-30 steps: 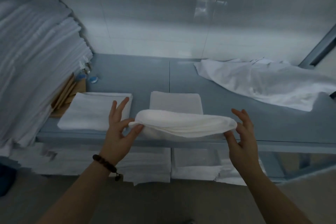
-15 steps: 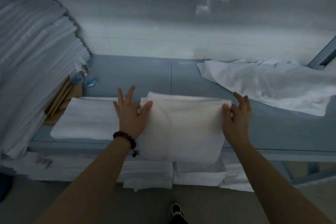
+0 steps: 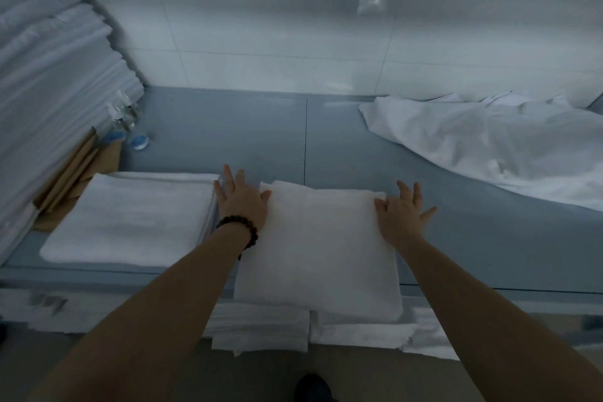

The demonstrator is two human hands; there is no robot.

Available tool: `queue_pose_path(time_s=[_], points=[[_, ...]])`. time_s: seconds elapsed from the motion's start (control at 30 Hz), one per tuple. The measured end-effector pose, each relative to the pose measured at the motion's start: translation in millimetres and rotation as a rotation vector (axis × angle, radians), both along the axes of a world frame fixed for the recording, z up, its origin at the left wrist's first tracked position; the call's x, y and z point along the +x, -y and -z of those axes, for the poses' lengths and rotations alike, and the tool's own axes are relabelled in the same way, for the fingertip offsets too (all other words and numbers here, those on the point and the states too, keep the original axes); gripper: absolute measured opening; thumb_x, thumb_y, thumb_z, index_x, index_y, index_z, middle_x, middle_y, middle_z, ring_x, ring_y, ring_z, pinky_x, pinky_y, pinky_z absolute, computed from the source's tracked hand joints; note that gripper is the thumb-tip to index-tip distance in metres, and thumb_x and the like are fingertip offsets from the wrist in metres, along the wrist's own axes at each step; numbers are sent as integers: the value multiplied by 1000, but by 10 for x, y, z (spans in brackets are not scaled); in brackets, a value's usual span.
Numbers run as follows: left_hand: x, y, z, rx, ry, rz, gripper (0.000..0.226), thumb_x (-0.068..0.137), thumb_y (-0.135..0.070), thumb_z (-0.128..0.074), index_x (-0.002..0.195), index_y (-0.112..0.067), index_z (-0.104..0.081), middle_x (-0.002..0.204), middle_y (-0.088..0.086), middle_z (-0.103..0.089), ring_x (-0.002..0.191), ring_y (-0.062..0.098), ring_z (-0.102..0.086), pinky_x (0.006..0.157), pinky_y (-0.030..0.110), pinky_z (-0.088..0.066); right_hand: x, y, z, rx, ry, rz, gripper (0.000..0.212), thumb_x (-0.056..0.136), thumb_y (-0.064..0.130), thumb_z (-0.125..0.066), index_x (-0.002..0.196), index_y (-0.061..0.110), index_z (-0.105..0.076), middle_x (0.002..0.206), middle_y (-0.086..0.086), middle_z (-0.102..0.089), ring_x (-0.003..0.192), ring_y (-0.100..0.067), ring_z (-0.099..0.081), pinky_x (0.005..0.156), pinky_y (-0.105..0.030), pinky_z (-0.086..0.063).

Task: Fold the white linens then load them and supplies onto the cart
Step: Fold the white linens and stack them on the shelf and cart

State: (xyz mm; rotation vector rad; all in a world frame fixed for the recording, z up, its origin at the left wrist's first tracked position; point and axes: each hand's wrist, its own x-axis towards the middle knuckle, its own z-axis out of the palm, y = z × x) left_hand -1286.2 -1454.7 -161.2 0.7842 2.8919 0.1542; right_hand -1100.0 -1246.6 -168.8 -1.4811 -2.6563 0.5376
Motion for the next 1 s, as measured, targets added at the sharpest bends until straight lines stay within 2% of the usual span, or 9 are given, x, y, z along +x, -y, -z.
queue_pose_path(time_s=[0.13,0.23,0.33,0.4,0.47,0.67,0.73,0.83,1.0], points=[[149,-17,-102,121,-51,25,46,101,-39,-30,140,-15,-38,161,13,2,146,34,15,116,52,9,40,128,-65,127,-137,55,36,98,34,-44,129,19,-51,158,-8,-17,148,-27,4,112,-65,4],[454,-76,-65,78,-46,240,54,101,-43,-25,151,-26,-19,161,7,7,146,32,16,115,50,10,-6,477,-50,260,-140,-178,42,97,35,-42,137,24,-46,157,-6,-23,148,-27,-2,111,-64,6],[751,-184,122,-6,67,342,56,100,-47,-17,153,-33,-2,161,3,15,145,29,20,116,53,11,-117,761,95,147,18,-357,50,100,41,-27,149,35,-24,162,2,-6,148,-24,10,110,-64,12],[822,-241,263,-28,113,303,56,100,-50,-13,151,-37,6,160,1,18,145,29,21,115,54,13,-172,796,230,72,95,-383,52,101,44,-19,151,40,-4,161,4,9,146,-24,19,109,-65,15],[794,-296,346,-25,96,258,56,99,-53,-11,149,-40,10,159,0,19,145,29,22,113,56,15,-225,745,312,79,115,-389,53,101,45,-15,150,42,3,160,5,14,145,-24,21,109,-64,16],[566,-513,151,-45,167,214,57,100,-51,-12,152,-35,6,160,3,17,145,31,19,114,58,12,-510,427,119,-23,153,-466,51,103,43,-16,152,38,0,161,5,13,146,-22,18,112,-59,14],[593,-452,34,-22,177,207,58,100,-49,-15,152,-32,4,160,4,15,145,31,17,114,58,11,-438,451,19,-25,109,-421,52,104,40,-19,152,34,-3,161,4,10,147,-21,16,114,-57,11],[784,-149,-9,5,92,232,57,99,-48,-16,153,-33,-1,161,3,10,146,30,16,114,55,13,-135,715,-7,54,12,-348,52,103,35,-21,153,31,-8,162,3,5,147,-21,14,114,-56,9],[1127,135,147,-46,100,242,55,99,-50,-12,152,-37,-2,161,3,8,146,30,14,113,54,15,95,1201,115,119,105,-450,54,102,40,-18,153,28,-8,161,-2,6,147,-27,16,109,-58,20]])
